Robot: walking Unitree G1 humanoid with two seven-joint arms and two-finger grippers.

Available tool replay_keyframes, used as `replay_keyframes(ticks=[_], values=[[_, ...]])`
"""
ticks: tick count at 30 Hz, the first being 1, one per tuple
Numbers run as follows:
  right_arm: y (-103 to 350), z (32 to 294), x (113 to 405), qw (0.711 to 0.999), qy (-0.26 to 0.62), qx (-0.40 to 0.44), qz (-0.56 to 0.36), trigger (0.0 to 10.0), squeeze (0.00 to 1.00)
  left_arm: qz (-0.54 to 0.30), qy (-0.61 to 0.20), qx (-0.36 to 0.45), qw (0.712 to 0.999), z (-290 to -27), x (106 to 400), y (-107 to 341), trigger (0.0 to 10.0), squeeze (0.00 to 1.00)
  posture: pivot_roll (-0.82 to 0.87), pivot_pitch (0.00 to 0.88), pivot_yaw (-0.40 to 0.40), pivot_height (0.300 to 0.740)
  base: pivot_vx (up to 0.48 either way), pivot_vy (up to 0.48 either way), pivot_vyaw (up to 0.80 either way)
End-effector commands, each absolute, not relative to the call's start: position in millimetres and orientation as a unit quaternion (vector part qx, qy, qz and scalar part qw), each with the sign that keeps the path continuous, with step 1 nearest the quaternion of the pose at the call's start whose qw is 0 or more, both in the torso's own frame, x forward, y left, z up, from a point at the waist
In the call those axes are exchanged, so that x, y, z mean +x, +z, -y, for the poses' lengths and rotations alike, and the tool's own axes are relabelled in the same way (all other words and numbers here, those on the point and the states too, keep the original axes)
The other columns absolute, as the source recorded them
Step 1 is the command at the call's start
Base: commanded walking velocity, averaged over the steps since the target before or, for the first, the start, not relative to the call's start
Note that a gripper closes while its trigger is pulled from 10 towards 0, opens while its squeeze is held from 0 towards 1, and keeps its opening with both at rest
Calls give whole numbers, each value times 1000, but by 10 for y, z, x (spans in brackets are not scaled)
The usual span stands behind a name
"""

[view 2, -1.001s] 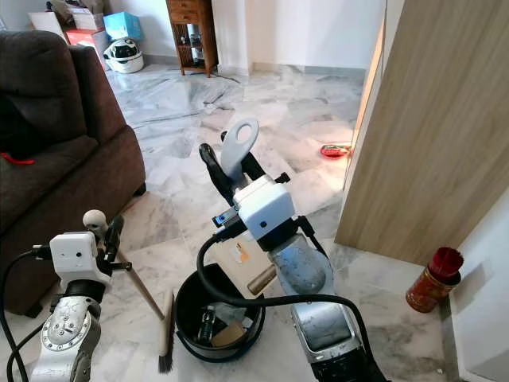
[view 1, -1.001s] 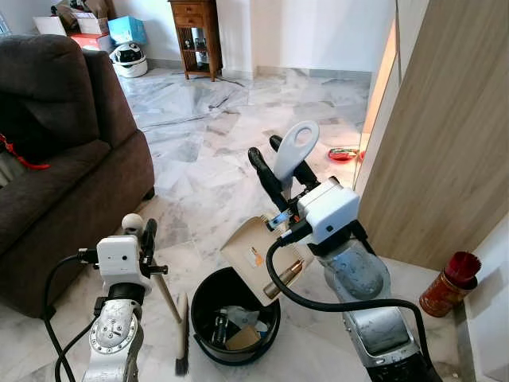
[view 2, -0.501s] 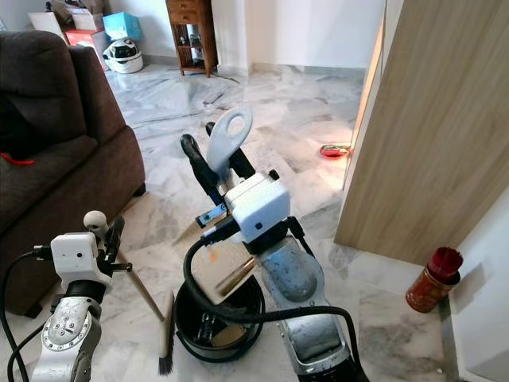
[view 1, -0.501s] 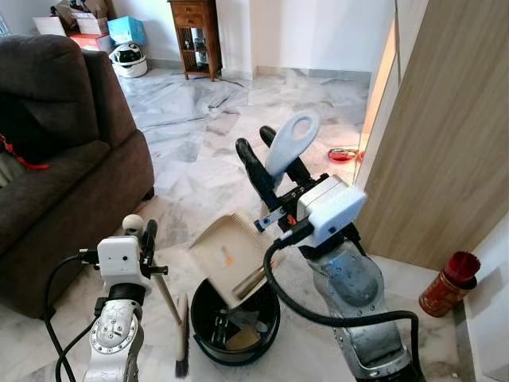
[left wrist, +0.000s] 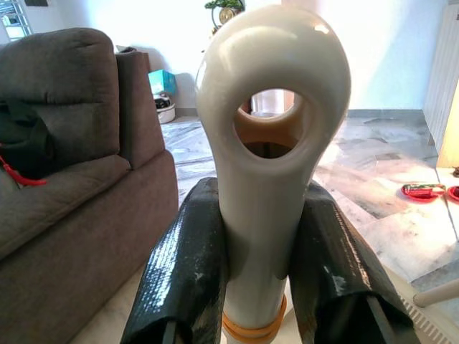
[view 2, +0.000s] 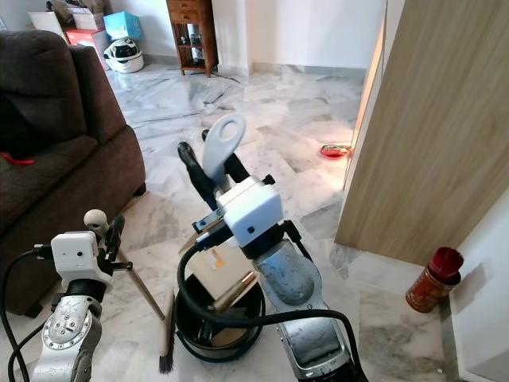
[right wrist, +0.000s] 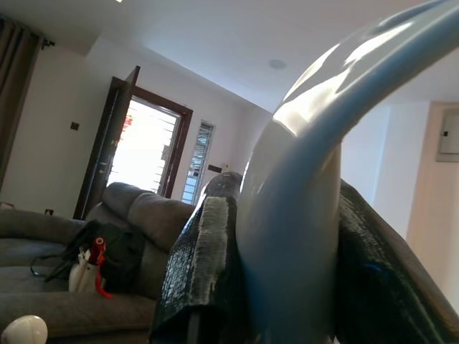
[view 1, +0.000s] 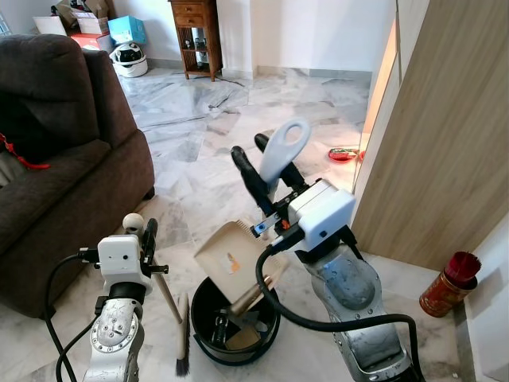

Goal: Sweep floor

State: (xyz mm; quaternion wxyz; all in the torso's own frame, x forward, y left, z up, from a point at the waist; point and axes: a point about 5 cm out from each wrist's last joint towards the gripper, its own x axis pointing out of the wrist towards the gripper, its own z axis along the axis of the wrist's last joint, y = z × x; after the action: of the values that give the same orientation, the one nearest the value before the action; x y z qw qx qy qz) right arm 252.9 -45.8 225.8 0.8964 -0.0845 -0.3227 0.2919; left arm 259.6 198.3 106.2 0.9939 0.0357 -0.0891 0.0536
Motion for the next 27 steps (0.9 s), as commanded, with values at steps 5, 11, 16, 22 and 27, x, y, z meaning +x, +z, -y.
replay_keyframes(ticks=[5,11,16,22,27], values=[[2494,449,2438,873,282,-88,389,10000,0,120,56,39,990,-2002,2622,1163,10000,0,95,0,68,740,0,0,0],[2495,452,2449,872,273,-99,394,10000,0,121,56,38,990,-2001,2625,1167,10000,0,96,0,66,740,0,0,0],[2498,467,2460,872,270,-105,396,10000,0,121,55,38,990,-1996,2623,1163,10000,0,94,0,66,740,0,0,0],[2486,476,2480,875,265,-102,392,10000,0,121,55,38,990,-1996,2622,1163,10000,0,94,0,67,740,0,0,0],[2482,491,2508,877,256,-106,392,10000,0,121,54,38,990,-1996,2622,1163,10000,0,95,0,67,740,0,0,0]])
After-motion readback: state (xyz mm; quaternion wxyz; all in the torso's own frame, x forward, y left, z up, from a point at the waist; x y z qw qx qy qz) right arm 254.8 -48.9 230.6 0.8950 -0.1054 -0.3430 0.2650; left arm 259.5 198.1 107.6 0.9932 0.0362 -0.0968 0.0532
